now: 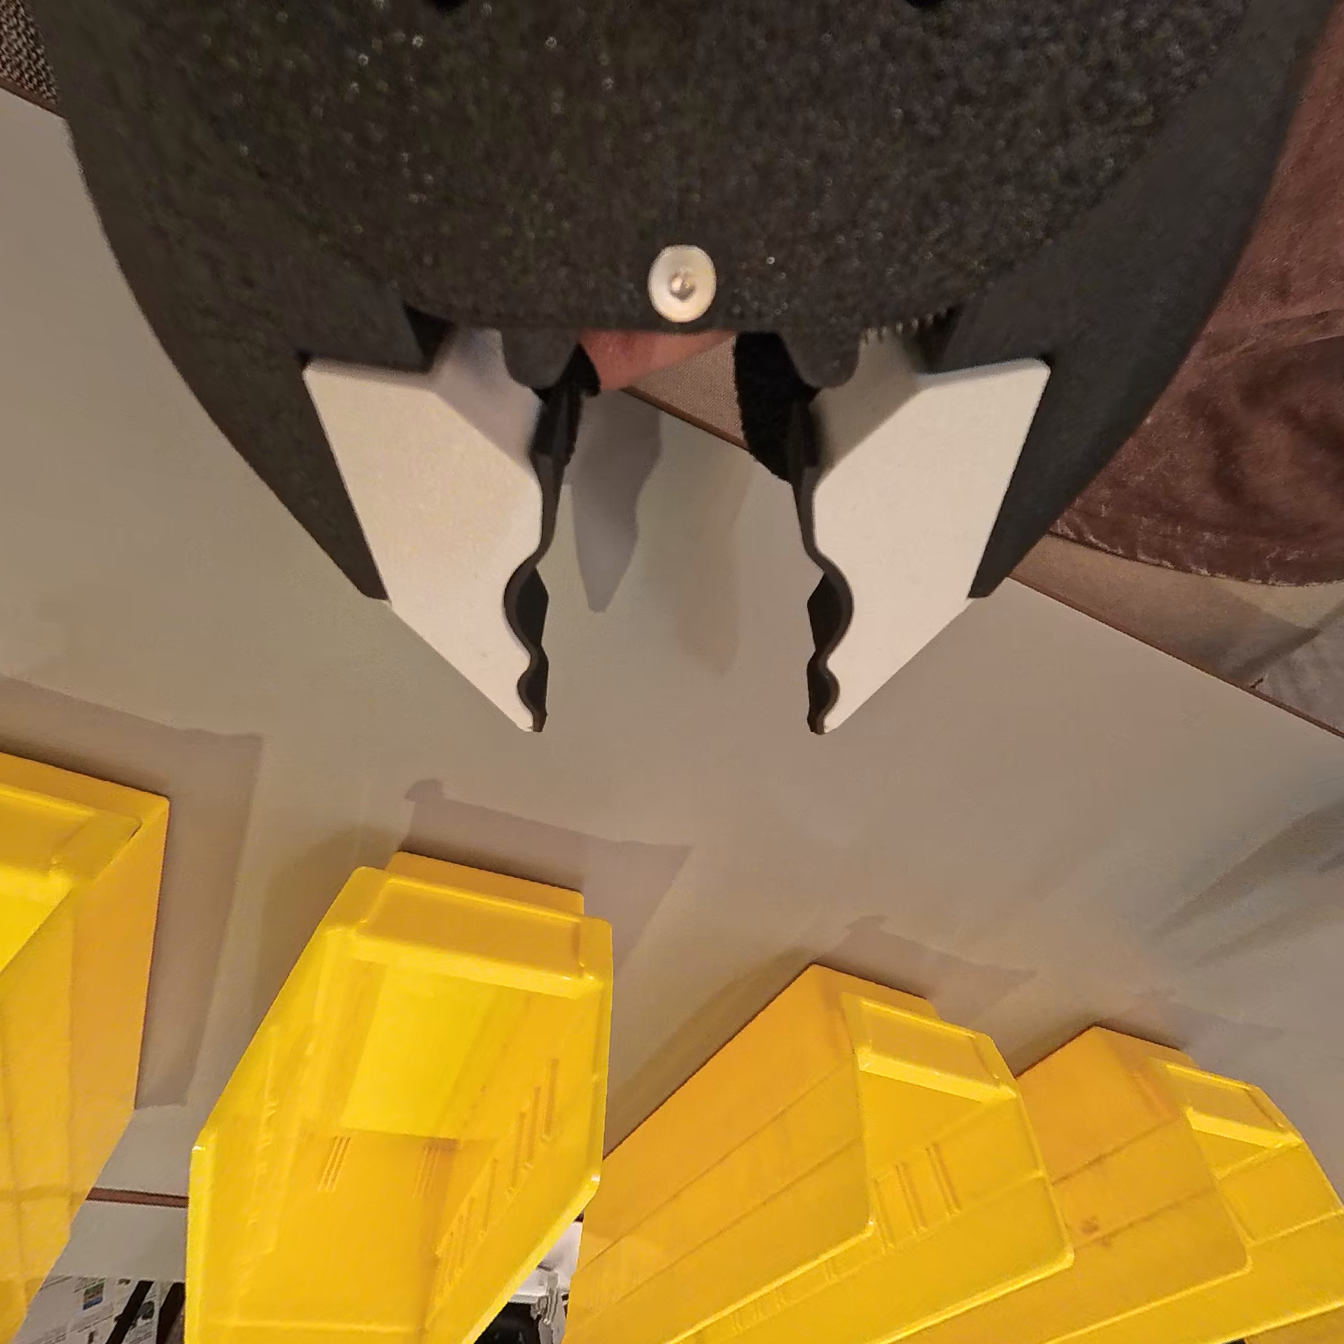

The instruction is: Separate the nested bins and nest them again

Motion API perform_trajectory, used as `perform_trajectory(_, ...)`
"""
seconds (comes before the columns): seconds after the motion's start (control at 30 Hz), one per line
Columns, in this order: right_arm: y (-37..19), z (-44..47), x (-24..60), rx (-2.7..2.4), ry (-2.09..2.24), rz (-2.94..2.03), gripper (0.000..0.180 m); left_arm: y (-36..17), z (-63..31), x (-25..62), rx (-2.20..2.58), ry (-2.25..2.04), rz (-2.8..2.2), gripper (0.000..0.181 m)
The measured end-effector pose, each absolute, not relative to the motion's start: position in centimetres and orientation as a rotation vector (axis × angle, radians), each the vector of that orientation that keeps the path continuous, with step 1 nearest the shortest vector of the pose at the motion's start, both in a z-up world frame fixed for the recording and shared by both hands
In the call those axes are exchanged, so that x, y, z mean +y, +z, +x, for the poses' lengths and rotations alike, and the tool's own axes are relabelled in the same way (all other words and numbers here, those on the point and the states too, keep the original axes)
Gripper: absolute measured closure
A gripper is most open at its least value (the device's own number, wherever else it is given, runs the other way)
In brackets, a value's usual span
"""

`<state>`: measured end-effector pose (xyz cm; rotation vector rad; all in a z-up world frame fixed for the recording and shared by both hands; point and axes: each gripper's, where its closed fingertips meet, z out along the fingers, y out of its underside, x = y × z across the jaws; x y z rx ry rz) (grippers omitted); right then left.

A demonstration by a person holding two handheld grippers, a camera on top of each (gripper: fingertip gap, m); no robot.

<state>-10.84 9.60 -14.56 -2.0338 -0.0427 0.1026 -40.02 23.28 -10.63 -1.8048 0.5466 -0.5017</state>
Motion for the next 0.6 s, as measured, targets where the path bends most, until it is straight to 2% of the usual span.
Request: perform_trajectory(0.6,-14.42,-10.81,9.59,-0.043,0.098,-2.028,0.109,-11.07,-39.72,23.19,0.573,-0.497,-1.817,0.149)
